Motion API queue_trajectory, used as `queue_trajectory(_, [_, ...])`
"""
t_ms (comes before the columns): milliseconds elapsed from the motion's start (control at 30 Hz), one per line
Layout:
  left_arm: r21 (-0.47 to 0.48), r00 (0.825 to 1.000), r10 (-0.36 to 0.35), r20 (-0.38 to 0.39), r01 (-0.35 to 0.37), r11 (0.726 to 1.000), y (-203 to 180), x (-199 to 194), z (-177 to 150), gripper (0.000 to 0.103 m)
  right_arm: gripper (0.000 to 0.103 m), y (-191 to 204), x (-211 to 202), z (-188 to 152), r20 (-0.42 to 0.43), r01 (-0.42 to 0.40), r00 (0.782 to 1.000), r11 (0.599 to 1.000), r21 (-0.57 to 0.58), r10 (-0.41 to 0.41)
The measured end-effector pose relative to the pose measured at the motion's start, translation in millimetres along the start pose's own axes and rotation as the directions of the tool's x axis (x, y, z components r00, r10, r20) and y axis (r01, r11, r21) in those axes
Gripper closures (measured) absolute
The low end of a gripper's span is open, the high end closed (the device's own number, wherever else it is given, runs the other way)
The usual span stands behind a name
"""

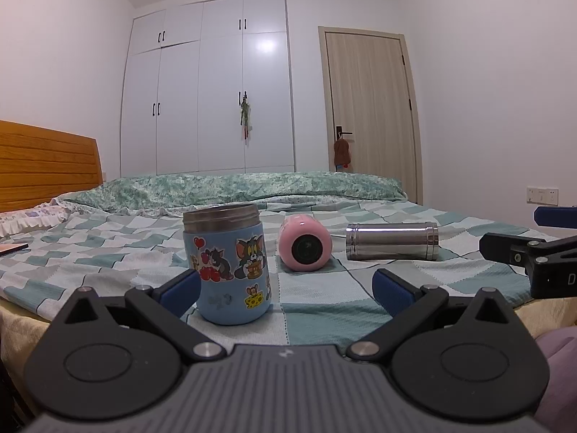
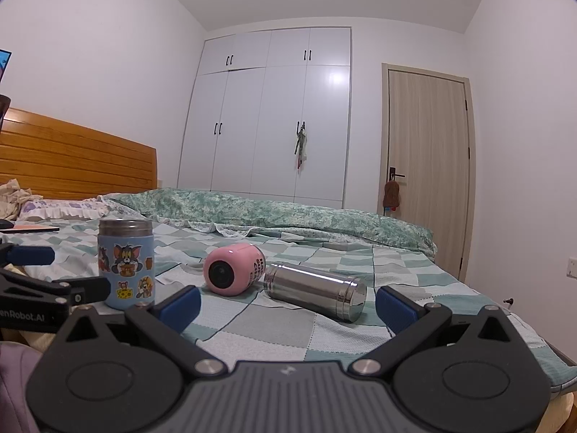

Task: Flip cup upright

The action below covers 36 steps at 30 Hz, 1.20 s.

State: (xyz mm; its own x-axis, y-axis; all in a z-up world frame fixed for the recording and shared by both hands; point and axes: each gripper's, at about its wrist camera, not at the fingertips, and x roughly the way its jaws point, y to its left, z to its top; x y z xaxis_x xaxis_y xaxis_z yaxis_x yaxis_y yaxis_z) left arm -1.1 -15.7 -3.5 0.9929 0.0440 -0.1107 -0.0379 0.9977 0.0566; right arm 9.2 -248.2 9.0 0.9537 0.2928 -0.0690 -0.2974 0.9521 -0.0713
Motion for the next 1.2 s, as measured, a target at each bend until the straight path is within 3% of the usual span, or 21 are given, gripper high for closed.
queue_trajectory(1200, [-0.008,1.0,-0.009,0.018,0.009,1.0,-0.5,-3.6,1.2,0.0,0.0,0.4,0.1,-0.2,-0.001,0.0,1.0,1.0,-0.003,0.0])
